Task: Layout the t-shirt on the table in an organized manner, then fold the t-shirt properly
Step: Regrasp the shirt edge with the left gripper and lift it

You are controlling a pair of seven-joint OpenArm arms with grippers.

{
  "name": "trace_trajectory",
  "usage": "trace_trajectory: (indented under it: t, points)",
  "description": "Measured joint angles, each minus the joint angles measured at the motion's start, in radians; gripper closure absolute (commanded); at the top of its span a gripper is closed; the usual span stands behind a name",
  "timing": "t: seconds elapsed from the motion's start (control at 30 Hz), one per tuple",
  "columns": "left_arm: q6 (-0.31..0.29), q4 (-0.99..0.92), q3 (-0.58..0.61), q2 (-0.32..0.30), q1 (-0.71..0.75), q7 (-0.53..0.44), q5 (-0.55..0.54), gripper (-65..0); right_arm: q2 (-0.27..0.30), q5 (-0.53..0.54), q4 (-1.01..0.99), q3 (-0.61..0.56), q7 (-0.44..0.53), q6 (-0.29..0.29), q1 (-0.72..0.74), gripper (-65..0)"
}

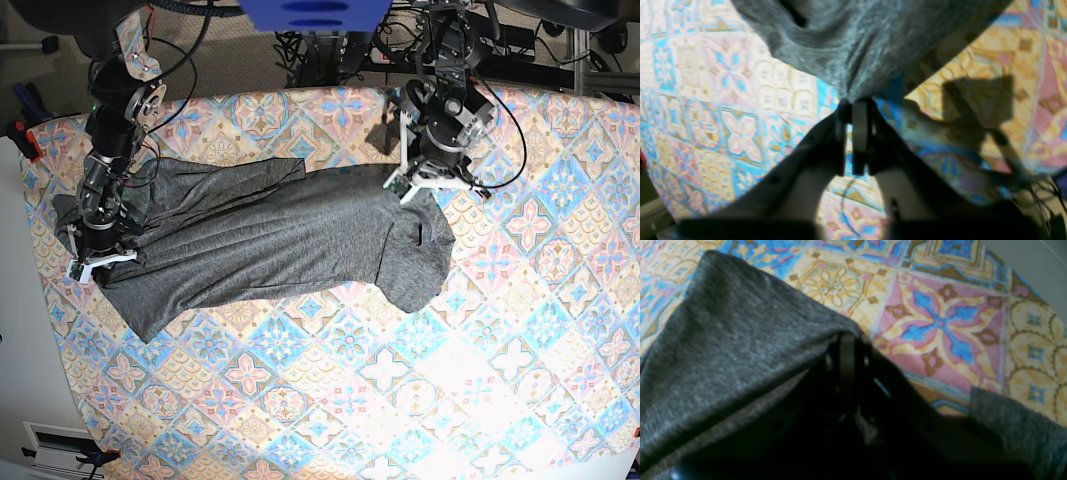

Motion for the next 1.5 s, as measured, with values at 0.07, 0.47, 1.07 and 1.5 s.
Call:
trace_trajectory:
  t: [0.07,0.47,1.07,1.5]
  points:
    - [0.013,0.0,-0.009,0.0,-0.009,0.022,0.036,-28.6,0.003,0.01,0.005,0.0,-0.029,-0.008,0.003,0.0]
    - [0.007,0.0,-0.008,-0.006,-0.036,0.028,-0.088,-39.1,0.01,0.01,0.006,0.0,-0.051,-0.016,0.005,0.0]
    - [0.01,-0.304,0.189,0.111,-0.475,0.276,-0.249,-37.7,0.011,0.01,0.006,0.0,-0.051,-0.015,0.005,0.0]
    - [0.013,-0.405,0.198,0.111,-0.353,0.223,-0.263,-30.6,0.011,0.01,0.006,0.0,-0.052,-0.016,0.002,0.0]
